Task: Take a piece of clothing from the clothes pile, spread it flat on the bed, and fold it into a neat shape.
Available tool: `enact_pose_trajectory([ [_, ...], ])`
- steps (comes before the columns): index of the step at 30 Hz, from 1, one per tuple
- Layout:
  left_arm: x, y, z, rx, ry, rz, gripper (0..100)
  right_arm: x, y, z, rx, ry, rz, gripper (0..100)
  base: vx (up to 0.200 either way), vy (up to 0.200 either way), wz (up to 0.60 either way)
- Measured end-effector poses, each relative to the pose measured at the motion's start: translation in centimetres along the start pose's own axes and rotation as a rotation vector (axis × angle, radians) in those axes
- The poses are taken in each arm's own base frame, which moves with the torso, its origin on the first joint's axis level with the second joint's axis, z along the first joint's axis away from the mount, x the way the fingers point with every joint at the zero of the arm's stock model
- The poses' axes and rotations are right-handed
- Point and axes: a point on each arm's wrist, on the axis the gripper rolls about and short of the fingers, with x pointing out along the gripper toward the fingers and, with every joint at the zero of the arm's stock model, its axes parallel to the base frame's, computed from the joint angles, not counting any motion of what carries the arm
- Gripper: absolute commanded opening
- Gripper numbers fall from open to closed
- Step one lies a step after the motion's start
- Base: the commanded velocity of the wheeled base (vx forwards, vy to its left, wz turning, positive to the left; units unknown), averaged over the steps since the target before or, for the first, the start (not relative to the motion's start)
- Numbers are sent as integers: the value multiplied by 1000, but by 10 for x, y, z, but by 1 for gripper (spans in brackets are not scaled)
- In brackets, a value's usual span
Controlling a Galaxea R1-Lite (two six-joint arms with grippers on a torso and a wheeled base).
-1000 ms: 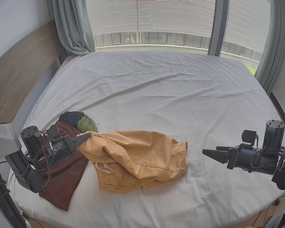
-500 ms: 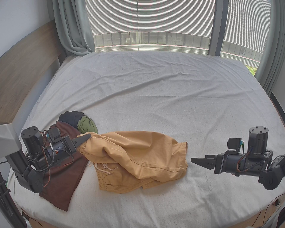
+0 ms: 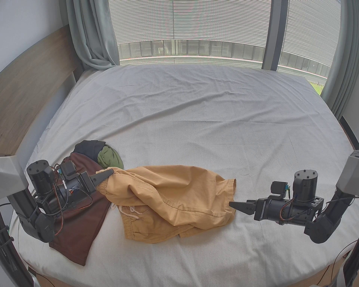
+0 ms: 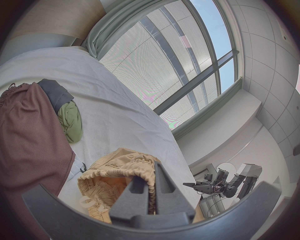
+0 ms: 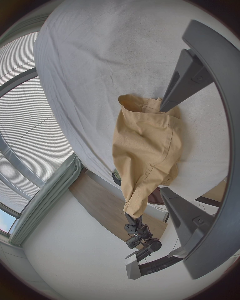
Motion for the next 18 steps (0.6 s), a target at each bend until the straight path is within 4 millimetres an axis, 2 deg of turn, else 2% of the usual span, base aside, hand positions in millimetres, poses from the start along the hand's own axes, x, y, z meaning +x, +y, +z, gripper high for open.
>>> enact_pose_trajectory([
  [9,1,2,-1,-2,3,3,0,23,-17,-14,39,46,-21,100,0,0,0],
  [18,1,3,0,-3,1,6,0,40,-24,-20,93,67,-16,100,0,0,0],
])
